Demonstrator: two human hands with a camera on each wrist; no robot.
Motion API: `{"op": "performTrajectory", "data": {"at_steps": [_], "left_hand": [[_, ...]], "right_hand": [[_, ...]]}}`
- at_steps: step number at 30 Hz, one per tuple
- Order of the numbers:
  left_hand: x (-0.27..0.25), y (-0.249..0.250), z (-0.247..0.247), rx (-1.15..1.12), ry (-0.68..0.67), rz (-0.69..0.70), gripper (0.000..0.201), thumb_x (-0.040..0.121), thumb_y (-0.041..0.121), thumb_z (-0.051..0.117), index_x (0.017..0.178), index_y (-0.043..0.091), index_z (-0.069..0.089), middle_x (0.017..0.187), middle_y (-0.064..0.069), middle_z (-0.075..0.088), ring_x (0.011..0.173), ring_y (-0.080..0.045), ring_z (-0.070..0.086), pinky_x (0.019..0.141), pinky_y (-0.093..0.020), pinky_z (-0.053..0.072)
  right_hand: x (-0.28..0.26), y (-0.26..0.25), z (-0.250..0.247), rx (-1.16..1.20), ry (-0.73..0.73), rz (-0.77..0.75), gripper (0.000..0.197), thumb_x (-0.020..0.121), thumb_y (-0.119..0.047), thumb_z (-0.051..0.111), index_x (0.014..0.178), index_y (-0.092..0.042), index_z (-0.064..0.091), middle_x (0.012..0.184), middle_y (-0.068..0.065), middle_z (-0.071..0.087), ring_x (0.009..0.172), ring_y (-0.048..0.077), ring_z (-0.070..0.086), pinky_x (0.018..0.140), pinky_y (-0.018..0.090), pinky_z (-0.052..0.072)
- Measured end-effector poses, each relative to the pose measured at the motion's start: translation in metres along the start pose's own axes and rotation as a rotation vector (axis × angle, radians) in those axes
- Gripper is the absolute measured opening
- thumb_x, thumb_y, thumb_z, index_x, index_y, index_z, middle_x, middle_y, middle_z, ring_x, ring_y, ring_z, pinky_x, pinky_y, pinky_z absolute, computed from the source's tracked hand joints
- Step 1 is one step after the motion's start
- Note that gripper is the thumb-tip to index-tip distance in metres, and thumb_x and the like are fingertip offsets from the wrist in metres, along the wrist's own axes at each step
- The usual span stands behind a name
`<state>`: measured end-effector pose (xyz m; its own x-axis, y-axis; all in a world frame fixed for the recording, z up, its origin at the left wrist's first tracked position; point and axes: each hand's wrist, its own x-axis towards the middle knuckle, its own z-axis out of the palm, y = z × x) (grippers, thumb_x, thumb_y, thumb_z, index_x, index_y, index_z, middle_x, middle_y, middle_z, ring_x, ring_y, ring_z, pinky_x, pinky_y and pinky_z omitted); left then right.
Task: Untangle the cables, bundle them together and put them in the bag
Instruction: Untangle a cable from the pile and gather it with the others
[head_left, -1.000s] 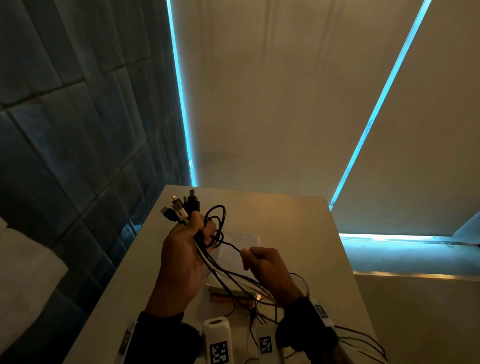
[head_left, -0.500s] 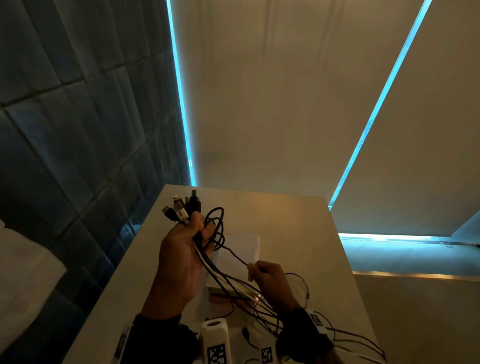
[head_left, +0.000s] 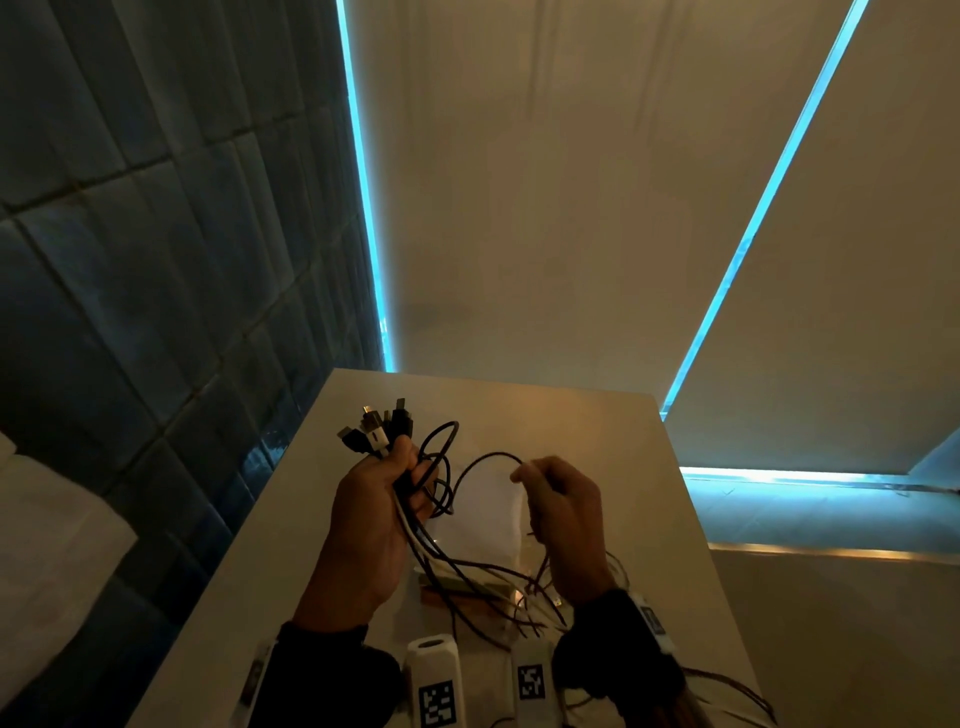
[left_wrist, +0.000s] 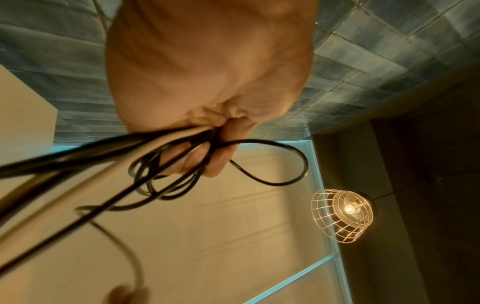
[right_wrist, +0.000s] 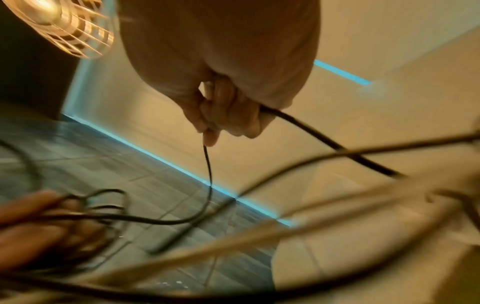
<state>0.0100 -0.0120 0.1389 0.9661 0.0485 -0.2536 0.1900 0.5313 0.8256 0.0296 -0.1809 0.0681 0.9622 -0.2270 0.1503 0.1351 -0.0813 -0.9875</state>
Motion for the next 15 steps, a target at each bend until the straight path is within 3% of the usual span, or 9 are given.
{"op": "performTrajectory", "data": {"at_steps": [4, 7, 9, 11, 13, 15], "left_hand": [[0.0, -0.003, 0.003, 0.042, 0.034, -0.032, 0.028, 0.101, 0.019, 0.037, 0.074, 0.015, 0.044, 0.055, 0.002, 0.048, 0.046, -0.009, 0.037, 0.051, -0.024, 0.029], [-0.001, -0.004, 0.004, 0.065, 0.057, -0.027, 0.026, 0.101, 0.021, 0.039, 0.078, 0.013, 0.048, 0.055, 0.001, 0.052, 0.049, -0.011, 0.043, 0.055, -0.027, 0.032], [-0.002, -0.004, 0.005, 0.055, 0.068, -0.021, 0.025, 0.101, 0.021, 0.04, 0.083, 0.01, 0.053, 0.056, -0.001, 0.055, 0.059, -0.016, 0.046, 0.06, -0.031, 0.035], [-0.003, -0.003, 0.006, 0.049, 0.069, -0.016, 0.027, 0.1, 0.021, 0.04, 0.084, 0.006, 0.056, 0.061, -0.005, 0.058, 0.064, -0.02, 0.048, 0.063, -0.034, 0.038], [-0.004, -0.002, 0.006, 0.034, 0.046, -0.023, 0.028, 0.1, 0.021, 0.039, 0.086, 0.004, 0.057, 0.065, -0.008, 0.059, 0.06, -0.021, 0.053, 0.061, -0.034, 0.043], [-0.005, -0.001, 0.007, -0.018, -0.004, -0.041, 0.024, 0.101, 0.021, 0.038, 0.091, 0.005, 0.054, 0.066, -0.009, 0.057, 0.059, -0.021, 0.054, 0.054, -0.03, 0.048]], "right_hand": [[-0.012, -0.046, 0.01, 0.071, -0.175, -0.19, 0.015, 0.093, -0.009, 0.057, 0.082, -0.007, 0.066, 0.062, -0.01, 0.055, 0.055, 0.002, 0.042, 0.054, 0.017, 0.035], [-0.023, -0.064, 0.016, 0.109, -0.338, -0.246, 0.017, 0.092, 0.001, 0.055, 0.078, -0.002, 0.064, 0.065, -0.012, 0.06, 0.059, -0.001, 0.051, 0.057, 0.009, 0.039], [-0.029, -0.067, 0.019, 0.143, -0.427, -0.236, 0.021, 0.092, 0.007, 0.052, 0.078, -0.005, 0.063, 0.065, -0.016, 0.063, 0.063, -0.003, 0.057, 0.062, 0.008, 0.043], [-0.031, -0.064, 0.021, 0.135, -0.461, -0.233, 0.018, 0.092, 0.005, 0.053, 0.081, 0.001, 0.066, 0.073, -0.01, 0.067, 0.074, 0.001, 0.063, 0.072, 0.012, 0.046], [-0.03, -0.057, 0.022, 0.123, -0.471, -0.199, 0.016, 0.092, 0.003, 0.054, 0.083, 0.007, 0.067, 0.081, -0.002, 0.068, 0.084, 0.008, 0.066, 0.078, 0.016, 0.048], [-0.03, -0.052, 0.022, 0.102, -0.492, -0.146, 0.018, 0.092, 0.003, 0.054, 0.079, 0.003, 0.067, 0.078, -0.007, 0.065, 0.08, 0.001, 0.062, 0.075, 0.013, 0.046]]}}
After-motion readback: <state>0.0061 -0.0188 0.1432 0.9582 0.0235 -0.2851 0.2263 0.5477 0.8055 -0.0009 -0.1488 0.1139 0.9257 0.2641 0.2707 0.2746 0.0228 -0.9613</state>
